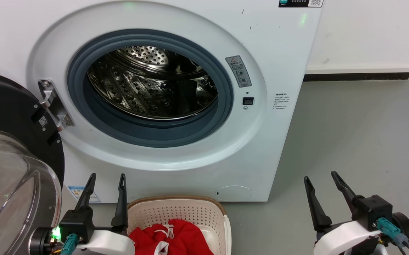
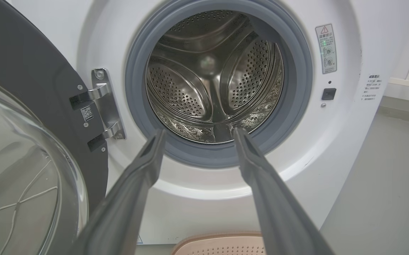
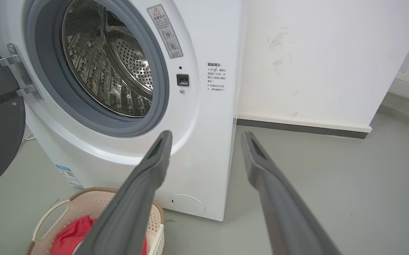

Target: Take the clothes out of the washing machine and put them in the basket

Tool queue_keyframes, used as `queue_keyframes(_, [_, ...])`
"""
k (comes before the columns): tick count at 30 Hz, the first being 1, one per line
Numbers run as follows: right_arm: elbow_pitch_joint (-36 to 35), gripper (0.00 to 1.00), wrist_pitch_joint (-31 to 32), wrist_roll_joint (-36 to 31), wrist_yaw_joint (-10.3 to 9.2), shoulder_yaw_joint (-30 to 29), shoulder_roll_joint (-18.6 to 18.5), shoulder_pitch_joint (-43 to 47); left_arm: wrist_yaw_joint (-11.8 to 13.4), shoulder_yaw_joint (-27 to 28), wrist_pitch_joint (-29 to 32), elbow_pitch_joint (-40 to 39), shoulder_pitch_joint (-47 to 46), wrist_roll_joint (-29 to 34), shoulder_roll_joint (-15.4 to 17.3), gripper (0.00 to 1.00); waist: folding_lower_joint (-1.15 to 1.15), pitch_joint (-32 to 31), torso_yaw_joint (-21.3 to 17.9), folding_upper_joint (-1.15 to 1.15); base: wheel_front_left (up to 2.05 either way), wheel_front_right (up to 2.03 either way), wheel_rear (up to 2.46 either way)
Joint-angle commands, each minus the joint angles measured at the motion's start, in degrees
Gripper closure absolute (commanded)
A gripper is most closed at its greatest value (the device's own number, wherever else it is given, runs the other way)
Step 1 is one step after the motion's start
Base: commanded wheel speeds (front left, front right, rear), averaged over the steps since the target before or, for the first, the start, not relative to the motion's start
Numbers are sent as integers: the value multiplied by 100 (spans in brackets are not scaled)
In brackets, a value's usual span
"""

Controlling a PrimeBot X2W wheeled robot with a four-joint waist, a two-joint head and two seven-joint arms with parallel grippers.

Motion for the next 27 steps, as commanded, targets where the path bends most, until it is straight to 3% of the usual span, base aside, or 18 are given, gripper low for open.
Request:
queue_keyframes(1, [8,0,-22,12,-4,7,-1,63,28,-12,5,-34,50,-31,31,0,0,5,-4,0,0,0,0])
queue_keyframes(6, [18,0,-35,34,-4,13,-1,60,14,-35,11,-79,55,-64,50,0,0,25,-13,0,0,0,0])
queue_keyframes(7, [34,100,-8,18,0,16,0,2,25,-42,7,-44,13,-46,20,100,0,25,-13,0,0,0,0])
queue_keyframes(13, [66,100,-2,479,0,26,-8,48,-5,76,179,152,-89,-458,-11,100,0,29,-8,0,0,0,0])
queue_keyframes(27, [290,100,134,2213,-1,-60,-125,-166,-113,153,515,204,-168,-2066,-55,100,0,42,10,0,0,0,0])
